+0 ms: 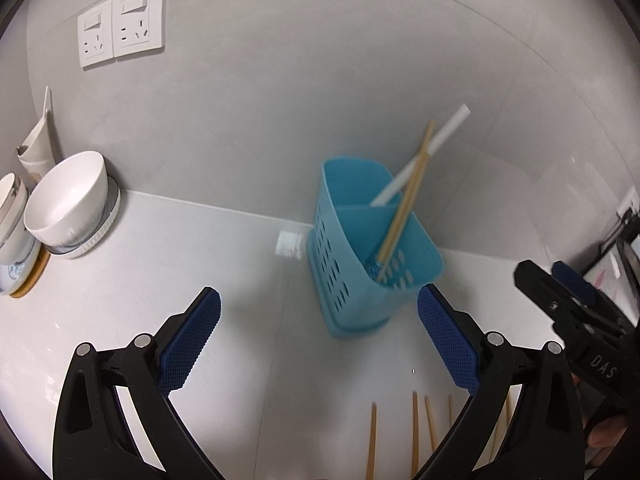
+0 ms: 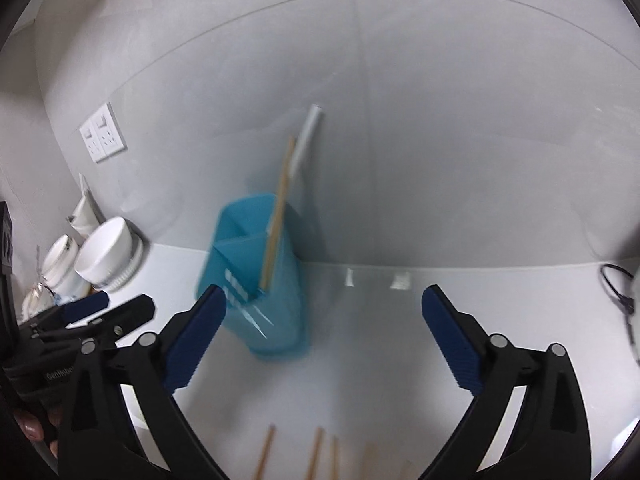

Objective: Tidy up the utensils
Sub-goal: 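Move both open tools back over the remaining chopsticks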

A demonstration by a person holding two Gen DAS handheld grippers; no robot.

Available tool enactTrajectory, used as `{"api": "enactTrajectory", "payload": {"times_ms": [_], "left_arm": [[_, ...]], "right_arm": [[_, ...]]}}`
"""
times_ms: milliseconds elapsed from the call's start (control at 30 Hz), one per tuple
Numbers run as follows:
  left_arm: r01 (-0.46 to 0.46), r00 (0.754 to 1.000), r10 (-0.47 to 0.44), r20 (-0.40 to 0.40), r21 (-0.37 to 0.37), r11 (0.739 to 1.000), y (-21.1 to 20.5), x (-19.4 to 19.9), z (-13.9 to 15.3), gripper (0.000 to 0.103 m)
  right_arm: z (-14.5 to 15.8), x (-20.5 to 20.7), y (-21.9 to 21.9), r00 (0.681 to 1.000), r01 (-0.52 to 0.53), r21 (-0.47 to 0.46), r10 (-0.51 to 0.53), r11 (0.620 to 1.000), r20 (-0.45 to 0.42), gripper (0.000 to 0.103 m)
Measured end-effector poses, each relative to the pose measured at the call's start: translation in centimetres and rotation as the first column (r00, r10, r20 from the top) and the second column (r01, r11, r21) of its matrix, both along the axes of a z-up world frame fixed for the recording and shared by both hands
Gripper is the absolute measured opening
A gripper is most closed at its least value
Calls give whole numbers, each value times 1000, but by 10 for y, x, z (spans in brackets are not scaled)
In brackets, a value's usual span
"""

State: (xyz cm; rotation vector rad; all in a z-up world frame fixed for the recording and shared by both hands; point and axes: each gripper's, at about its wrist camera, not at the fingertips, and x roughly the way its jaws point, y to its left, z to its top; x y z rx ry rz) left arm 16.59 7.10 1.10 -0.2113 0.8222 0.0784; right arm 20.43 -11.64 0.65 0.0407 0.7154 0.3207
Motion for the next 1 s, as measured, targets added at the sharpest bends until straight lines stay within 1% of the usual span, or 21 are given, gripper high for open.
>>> {"api": "enactTrajectory", "payload": {"times_ms": [167,367,533,733,800,1000], "left_arm": [[34,999,-34,-32,-1,999,-16,-19,-11,97],[68,992,-68,-108,-4,998,-32,-36,-34,97],[82,979,-84,-187,-20,996,-39,-51,-59,97],[92,961,-91,-263,-9,996,-45,-67,-84,97],[95,953,-94,-288,-12,995,-47,-73,-92,97],[109,932,-105,-348,-7,994,-51,-86,-112,96]], "right_arm": [[-8,-23,-30,998,56,-41,-57,998,-31,95],[-28,-45,-65,990,106,-94,-114,990,-83,95],[-45,-62,-90,980,129,-127,-147,983,-138,95],[-72,-84,-109,962,139,-174,-175,975,-210,95],[-81,-90,-111,957,137,-183,-178,973,-231,93],[-105,-102,-118,935,139,-238,-206,961,-288,82]]}}
